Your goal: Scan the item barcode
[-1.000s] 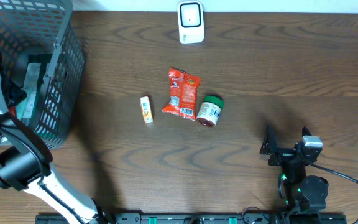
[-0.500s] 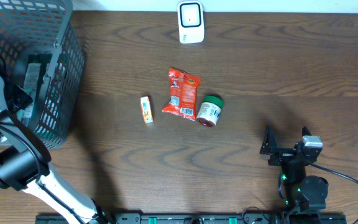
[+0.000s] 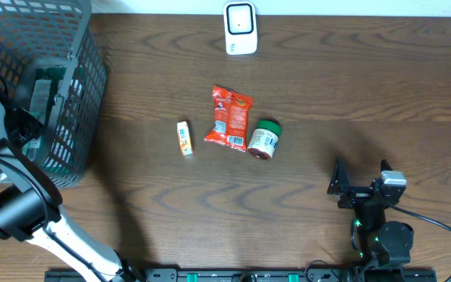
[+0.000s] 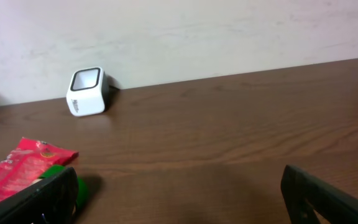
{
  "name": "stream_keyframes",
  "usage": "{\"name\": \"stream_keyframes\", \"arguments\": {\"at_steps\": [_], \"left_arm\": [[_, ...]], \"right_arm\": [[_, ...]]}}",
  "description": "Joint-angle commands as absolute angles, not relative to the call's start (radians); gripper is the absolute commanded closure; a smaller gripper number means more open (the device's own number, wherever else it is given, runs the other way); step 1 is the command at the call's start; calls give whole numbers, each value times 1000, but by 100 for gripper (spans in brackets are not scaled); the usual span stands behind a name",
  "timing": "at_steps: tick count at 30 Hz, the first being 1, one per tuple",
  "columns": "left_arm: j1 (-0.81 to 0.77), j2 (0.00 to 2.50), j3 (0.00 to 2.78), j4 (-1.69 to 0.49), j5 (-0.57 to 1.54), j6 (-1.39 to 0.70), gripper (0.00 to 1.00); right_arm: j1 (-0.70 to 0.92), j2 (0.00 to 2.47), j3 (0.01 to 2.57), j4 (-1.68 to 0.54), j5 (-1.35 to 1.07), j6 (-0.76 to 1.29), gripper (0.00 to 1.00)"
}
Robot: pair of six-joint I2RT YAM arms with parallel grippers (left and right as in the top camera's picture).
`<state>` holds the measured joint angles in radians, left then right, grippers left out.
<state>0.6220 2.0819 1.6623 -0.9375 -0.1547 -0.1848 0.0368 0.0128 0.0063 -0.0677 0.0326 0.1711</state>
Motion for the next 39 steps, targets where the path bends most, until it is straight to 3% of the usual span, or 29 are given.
{"name": "stream_keyframes", "arguments": {"at_steps": [1,15,17,19,21,25,30,39], "left_arm": [[641,2102,1644,-937,-134,-181,27],[680,2104,1558,-856,-115,-179,27],[680,2104,1542,-847,-114,-180,40],[680,2103,1544,-847,-94,-180,65],[680,2098,1553,-851,-53,-180,73],[680,2069,1580,-866,-36,-181,76],[680,1988,1595,-870,-33,-191,92],[670,1745,1596,-847,-33,-297,92]], "right_arm": [[30,13,5,-72,32,160,1],[30,13,6,-72,32,160,1],[30,13,5,-72,32,160,1],[30,13,5,-72,32,160,1],[30,13,5,-72,32,160,1],[30,13,5,-72,32,160,1],[30,13,5,-72,32,160,1],[30,13,6,-72,32,160,1]]}}
